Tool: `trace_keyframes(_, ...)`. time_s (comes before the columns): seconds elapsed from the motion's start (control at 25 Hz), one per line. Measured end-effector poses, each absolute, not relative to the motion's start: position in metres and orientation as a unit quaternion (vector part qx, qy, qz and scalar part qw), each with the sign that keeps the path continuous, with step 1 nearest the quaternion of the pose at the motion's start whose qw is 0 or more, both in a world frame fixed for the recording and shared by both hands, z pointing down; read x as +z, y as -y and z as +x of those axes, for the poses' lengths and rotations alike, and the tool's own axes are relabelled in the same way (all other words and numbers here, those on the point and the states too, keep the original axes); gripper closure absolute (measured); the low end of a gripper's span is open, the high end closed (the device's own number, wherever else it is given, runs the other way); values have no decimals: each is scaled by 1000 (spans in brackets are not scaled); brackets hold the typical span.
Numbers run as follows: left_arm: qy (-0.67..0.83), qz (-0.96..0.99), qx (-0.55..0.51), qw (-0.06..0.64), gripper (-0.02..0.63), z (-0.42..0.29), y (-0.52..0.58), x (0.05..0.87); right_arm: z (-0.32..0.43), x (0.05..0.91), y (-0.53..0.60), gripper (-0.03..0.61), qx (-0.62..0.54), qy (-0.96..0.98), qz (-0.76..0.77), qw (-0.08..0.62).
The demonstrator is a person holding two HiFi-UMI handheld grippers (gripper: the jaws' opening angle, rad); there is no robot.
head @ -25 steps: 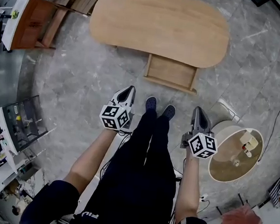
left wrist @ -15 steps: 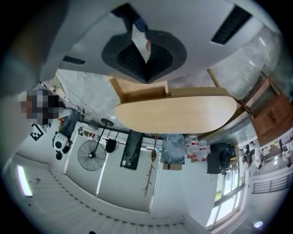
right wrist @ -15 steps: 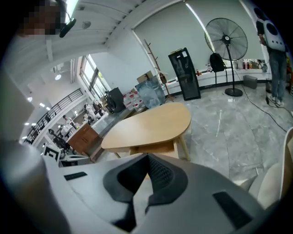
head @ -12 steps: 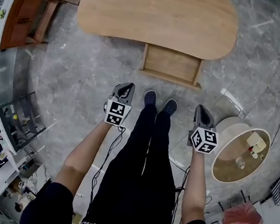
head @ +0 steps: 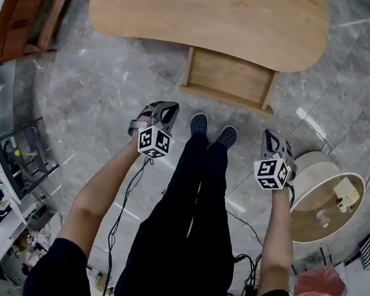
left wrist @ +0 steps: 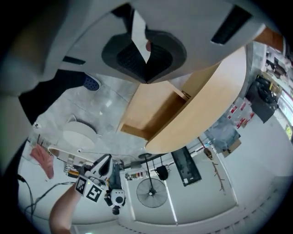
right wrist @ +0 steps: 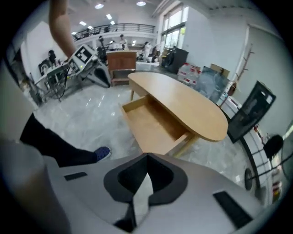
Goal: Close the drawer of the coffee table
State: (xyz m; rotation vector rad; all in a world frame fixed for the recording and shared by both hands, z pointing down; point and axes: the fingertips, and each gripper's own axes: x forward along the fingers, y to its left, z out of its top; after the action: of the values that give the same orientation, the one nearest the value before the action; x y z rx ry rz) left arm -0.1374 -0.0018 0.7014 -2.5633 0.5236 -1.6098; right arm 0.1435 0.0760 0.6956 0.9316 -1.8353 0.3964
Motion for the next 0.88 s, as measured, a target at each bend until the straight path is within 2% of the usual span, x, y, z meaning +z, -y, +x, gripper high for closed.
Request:
trace_keyframes(0.16,-130,-820,-550,84,589,-142,6,732,149,729,-81,552,106,757,312,564)
trace_keyframes(0.36,-117,-808,-566,115,589,-146,17,759,164,767,-84,552,86,741,277,606)
trace_keyframes(0.88,-104,-794,-584,134,588,-167,22,801,166,795,-82,551,76,731,273,621)
